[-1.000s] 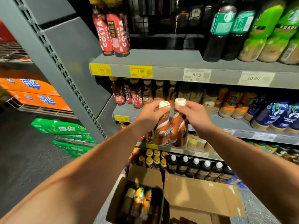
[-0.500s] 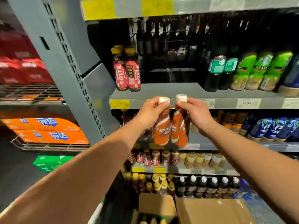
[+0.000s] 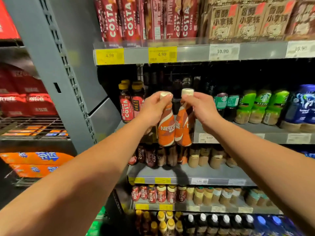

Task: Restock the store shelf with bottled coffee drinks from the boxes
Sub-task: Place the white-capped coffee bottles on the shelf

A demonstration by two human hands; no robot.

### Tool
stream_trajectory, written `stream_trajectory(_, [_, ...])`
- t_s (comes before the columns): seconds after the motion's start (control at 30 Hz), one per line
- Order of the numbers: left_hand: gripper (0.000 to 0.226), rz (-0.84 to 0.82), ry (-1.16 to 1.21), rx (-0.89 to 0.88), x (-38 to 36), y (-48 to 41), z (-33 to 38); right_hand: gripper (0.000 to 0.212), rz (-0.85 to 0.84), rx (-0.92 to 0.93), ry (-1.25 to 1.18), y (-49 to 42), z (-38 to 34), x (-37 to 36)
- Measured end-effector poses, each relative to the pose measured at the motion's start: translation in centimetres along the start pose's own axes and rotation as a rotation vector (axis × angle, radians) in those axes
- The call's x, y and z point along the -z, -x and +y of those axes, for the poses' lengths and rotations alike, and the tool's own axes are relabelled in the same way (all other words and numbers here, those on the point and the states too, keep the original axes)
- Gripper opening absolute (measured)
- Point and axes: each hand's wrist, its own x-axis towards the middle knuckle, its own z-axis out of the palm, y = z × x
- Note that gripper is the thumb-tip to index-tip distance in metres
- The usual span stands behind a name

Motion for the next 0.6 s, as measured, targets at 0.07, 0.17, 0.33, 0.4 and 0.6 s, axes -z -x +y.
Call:
stream_trajectory(0.07, [0.007, 0.04, 0.005, -0.008, -0.5, -1.0, 0.6, 0.019, 0.007, 0.014, 0.006, -1.4, -0.3, 0.3])
stream_trajectory(0.17, [0.008, 0.097, -0.004, -0.009, -1.2, -2.4, 1.0, 0.015, 0.01, 0.032, 0.021, -3.3, -0.4, 0.6])
stream_trajectory(0.33, [0.008, 0.161, -0.035, -0.031, -1.9, -4.2, 0.3, 0.02, -0.001, 0.057, 0.038, -5.7, 0.2, 0.3])
stream_trajectory(0.4, [0.006, 0.169, -0.051, -0.034, -1.9, -4.9, -0.3, 0.021, 0.003, 0.049, 0.036, -6.3, 0.7, 0.0])
stream_trajectory(0.6, [0.005, 0.174, -0.04, -0.043, -1.8, -7.5, -3.5, 0.019, 0.042, 0.023, 0.064, -8.0, 3.4, -1.5])
